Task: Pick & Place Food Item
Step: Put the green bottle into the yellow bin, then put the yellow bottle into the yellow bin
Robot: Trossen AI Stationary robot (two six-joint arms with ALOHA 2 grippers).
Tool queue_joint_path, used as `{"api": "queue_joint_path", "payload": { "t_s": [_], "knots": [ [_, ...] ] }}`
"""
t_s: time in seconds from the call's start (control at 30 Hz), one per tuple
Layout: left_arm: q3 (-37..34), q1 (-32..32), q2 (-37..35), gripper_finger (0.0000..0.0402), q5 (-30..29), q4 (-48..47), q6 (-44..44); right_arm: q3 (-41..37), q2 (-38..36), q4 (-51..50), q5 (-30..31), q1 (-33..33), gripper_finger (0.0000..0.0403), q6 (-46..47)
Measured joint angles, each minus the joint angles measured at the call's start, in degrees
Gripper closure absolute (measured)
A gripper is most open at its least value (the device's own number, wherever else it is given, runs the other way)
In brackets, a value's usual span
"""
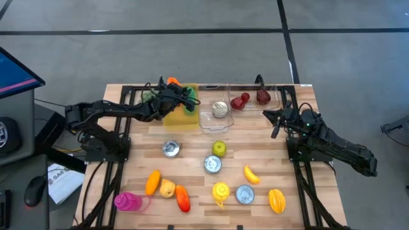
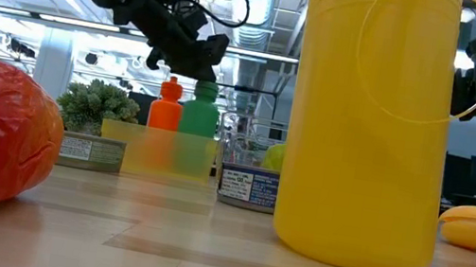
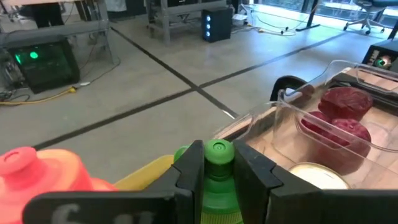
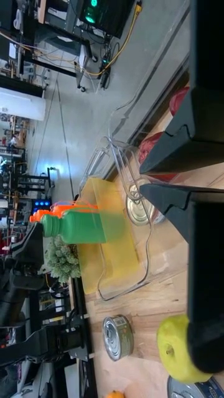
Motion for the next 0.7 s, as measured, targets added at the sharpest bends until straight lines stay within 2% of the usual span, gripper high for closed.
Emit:
{"api": "queue_joint_path", "payload": {
  "t_s": [0.23, 0.7],
  "knots": [
    [0.0, 0.0, 0.0, 0.0317, 0.1, 0.0, 0.0, 0.0, 0.0, 0.0, 0.0, 0.0, 0.0370, 0.0],
    [-0.1, -1.3, -2.4, 0.0181, 0.3, 0.0, 0.4, 0.0, 0.0, -0.4, 0.0, 0.0, 0.0370, 0.0]
  ]
}}
